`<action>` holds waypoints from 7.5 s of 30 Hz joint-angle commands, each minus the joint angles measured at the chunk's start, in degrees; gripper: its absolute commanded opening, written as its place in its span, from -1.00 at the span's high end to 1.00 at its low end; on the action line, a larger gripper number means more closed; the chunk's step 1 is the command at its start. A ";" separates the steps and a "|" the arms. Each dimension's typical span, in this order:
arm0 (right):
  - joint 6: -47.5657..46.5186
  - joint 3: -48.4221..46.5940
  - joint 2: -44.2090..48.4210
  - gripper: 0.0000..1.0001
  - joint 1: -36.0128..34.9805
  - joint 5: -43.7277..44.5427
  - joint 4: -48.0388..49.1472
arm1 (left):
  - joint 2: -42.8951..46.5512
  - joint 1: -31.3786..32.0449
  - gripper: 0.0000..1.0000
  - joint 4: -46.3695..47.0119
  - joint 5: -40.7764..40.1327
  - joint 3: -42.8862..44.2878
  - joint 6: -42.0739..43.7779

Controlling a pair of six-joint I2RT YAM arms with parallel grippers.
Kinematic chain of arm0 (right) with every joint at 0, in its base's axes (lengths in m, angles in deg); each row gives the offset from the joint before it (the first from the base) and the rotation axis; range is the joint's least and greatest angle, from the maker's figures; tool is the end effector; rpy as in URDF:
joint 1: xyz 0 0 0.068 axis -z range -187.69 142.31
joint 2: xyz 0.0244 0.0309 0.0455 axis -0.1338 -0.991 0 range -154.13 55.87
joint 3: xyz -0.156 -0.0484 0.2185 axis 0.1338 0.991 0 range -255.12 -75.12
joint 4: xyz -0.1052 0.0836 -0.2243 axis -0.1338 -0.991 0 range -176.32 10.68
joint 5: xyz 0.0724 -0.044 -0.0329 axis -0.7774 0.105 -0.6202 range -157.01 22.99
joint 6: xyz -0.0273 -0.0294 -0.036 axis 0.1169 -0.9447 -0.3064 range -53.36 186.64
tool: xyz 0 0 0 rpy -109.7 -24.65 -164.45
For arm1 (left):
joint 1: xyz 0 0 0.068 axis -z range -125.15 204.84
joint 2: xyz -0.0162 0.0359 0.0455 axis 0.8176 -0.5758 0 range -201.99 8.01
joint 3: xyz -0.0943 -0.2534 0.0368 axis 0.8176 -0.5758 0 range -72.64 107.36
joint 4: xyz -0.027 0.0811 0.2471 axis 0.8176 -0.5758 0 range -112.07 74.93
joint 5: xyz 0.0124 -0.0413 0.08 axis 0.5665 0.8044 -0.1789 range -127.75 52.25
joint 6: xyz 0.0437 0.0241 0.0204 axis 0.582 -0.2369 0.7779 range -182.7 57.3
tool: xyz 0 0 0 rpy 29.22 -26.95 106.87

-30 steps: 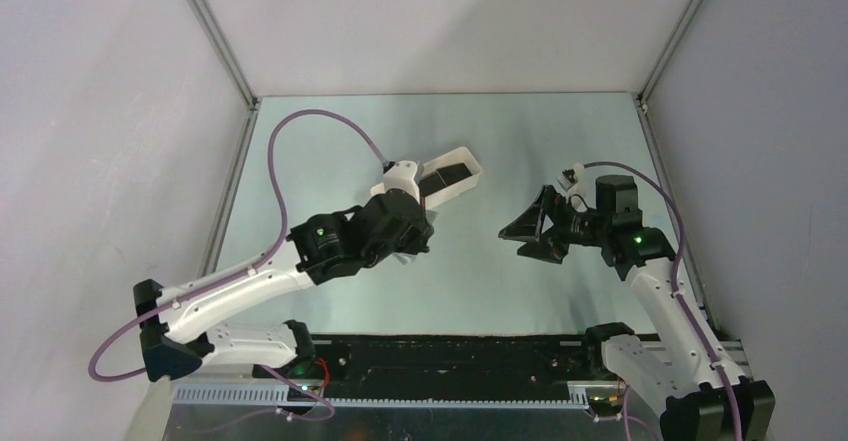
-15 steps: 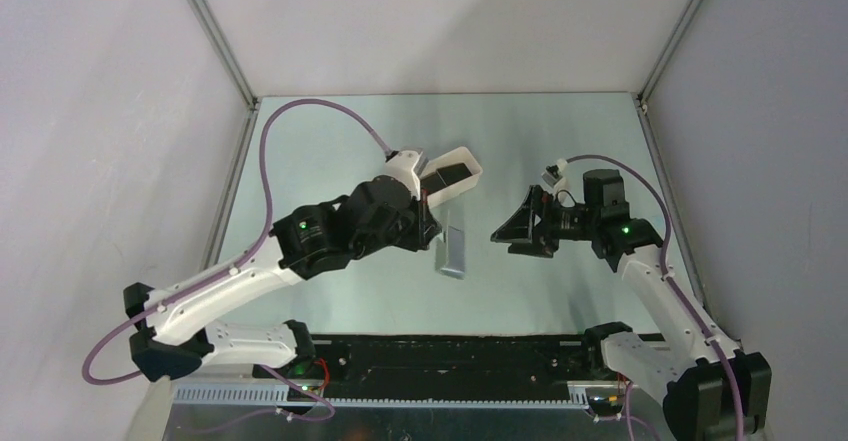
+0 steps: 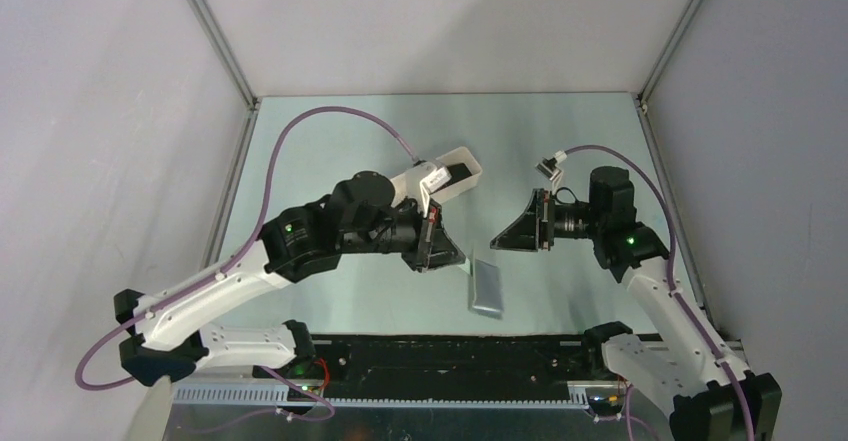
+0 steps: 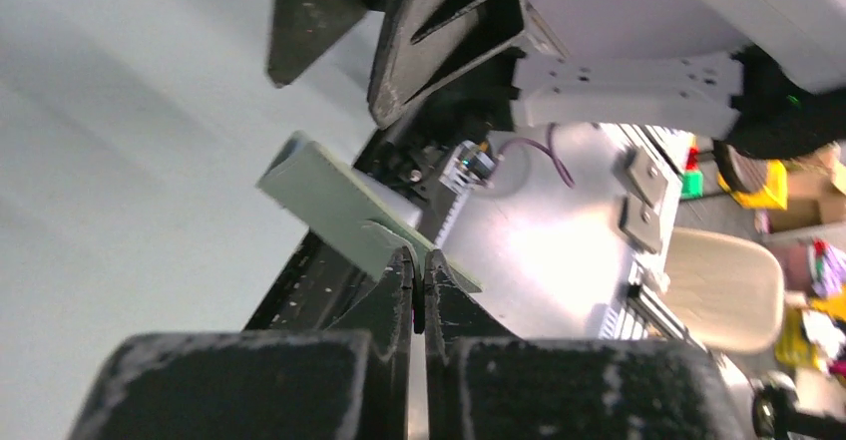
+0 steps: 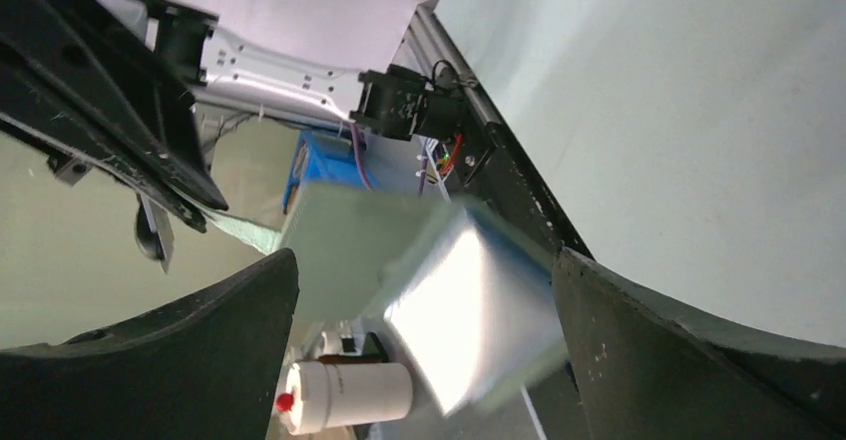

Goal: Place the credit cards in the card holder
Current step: Open the card holder.

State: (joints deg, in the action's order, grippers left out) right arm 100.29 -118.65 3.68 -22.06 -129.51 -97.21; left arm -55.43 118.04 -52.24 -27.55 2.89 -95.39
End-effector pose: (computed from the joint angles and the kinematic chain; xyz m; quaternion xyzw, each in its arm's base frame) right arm 0.1766 0.0778 0.3041 -0.1472 0.7626 0.5860 0.2311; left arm 0.0969 -0.2061 0.4135 0.2672 0.7983 -0.4471 0.3024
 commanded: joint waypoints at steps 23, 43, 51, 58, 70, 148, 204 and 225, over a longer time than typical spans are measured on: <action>5.85 -2.09 9.40 -0.97 -8.26 -16.18 28.81 | 0.84 -1.08 1.00 13.67 34.33 1.41 6.42; 5.72 -3.11 11.94 -0.93 -13.54 -13.44 32.90 | -1.23 -2.64 1.00 17.68 44.19 5.97 4.19; -0.12 -6.90 11.82 -0.94 -14.48 -13.02 24.98 | -2.57 -2.62 1.00 18.52 43.60 7.92 4.61; 1.94 -6.92 11.14 -0.81 -17.79 -13.42 27.01 | -4.23 -2.81 1.00 20.13 44.09 9.75 4.14; 4.83 -6.92 11.00 -0.65 -18.76 -11.98 30.76 | -5.61 -3.70 1.00 21.76 47.00 10.11 2.46; 13.40 -4.64 -1.37 0.35 -5.88 -2.15 11.14 | 1.60 -15.91 0.99 59.29 23.41 -28.15 -31.11; 19.53 -3.23 -0.63 -0.70 -0.76 -2.66 12.24 | 4.41 -16.86 1.00 73.10 21.02 -38.65 -35.55; -10.44 -9.76 -1.44 -0.58 -12.77 31.87 -19.05 | 4.18 -18.04 1.00 45.92 6.02 -46.00 -52.21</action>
State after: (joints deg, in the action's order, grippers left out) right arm 95.52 -124.15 2.24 -31.35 -107.61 -112.64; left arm -50.11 100.30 -1.97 -21.30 -45.48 -146.93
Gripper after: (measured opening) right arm 0.829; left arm 0.023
